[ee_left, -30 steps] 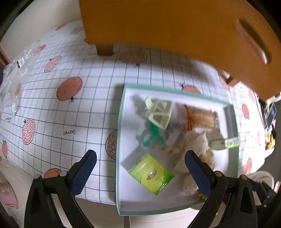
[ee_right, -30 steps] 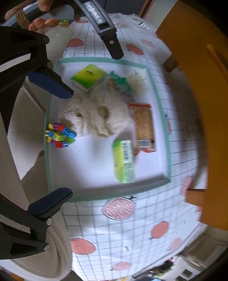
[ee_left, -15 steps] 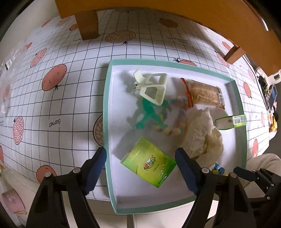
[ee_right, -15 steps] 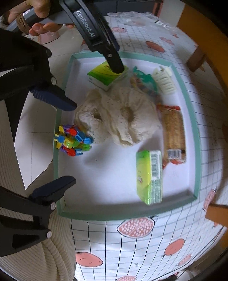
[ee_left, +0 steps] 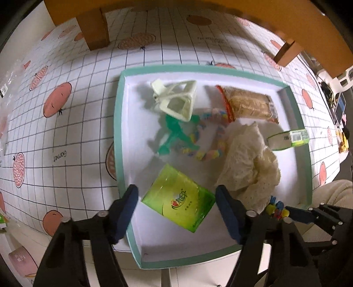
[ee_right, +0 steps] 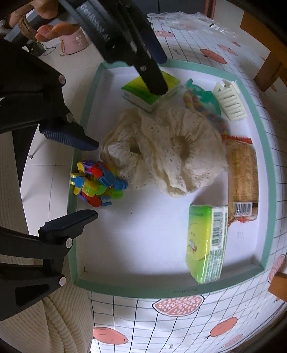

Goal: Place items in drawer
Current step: 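Grasp the green tissue pack with the left gripper while the right gripper grasps the colourful blocks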

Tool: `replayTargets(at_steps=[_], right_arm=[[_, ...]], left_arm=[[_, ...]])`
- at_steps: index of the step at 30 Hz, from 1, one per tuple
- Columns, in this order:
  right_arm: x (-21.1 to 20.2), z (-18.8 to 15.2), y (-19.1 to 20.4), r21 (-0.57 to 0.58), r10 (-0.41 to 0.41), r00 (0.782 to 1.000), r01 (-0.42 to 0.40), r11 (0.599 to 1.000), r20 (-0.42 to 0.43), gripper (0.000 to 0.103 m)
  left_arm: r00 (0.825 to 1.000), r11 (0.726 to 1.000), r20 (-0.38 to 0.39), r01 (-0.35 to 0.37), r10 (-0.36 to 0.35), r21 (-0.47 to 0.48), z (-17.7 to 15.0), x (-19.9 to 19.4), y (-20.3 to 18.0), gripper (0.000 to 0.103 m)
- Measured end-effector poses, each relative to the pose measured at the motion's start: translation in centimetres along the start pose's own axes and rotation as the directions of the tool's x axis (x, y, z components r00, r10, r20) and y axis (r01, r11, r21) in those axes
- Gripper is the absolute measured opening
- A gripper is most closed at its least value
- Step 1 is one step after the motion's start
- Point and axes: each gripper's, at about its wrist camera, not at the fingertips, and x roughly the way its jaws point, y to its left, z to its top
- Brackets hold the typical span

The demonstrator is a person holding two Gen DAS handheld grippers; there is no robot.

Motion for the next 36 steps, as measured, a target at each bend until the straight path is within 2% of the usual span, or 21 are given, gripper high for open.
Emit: replayTargets(at_steps=[6,16,19,26,30,36], right_arm=[[0.9,0.5,-0.8,0.024,0.012,1.000,-0.012,1.000,-0.013,0.054],[2.2,1.2,-2.3,0.053,0.011,0.999,-0.009,0.999,-0.039,0.053],[2.5,1.5,-2.3,0.066,0.020,0.999,-0.018,0.998,-0.033,0.046],[2.4,1.6,-3.0,0.080,0.037,0.999,-0.035,0.996,-0.021,0.045],[2.3,1.3,-3.0,0.092,0.035,0.999,-0.034,0.995,-0.011,0.045],[1.1,1.0,-4.0,0.102,0.047,0.999,-0.046,0.994,-0.002,0.045]], left_arm=[[1.000,1.000,0.006,-0.014,0.014,0.022,-0.2,0.3,-0.4,0.070],[0.999,1.000,-0.038,0.011,-0.010,0.017,-0.2,1.1,-1.4,0.070],[0.999,1.000,-0.053,0.014,-0.012,0.021,-0.3,1.3,-1.6,0.070],[0.995,0.999,-0.099,0.030,-0.026,0.037,-0.2,1.1,-0.9,0.070],[0.991,0.998,-0.134,0.030,-0.022,0.060,-0.1,1.4,-1.5,0.070],[0.990,0.995,-0.144,0.019,-0.005,0.096,-0.3,1.9,-2.8,0.071]])
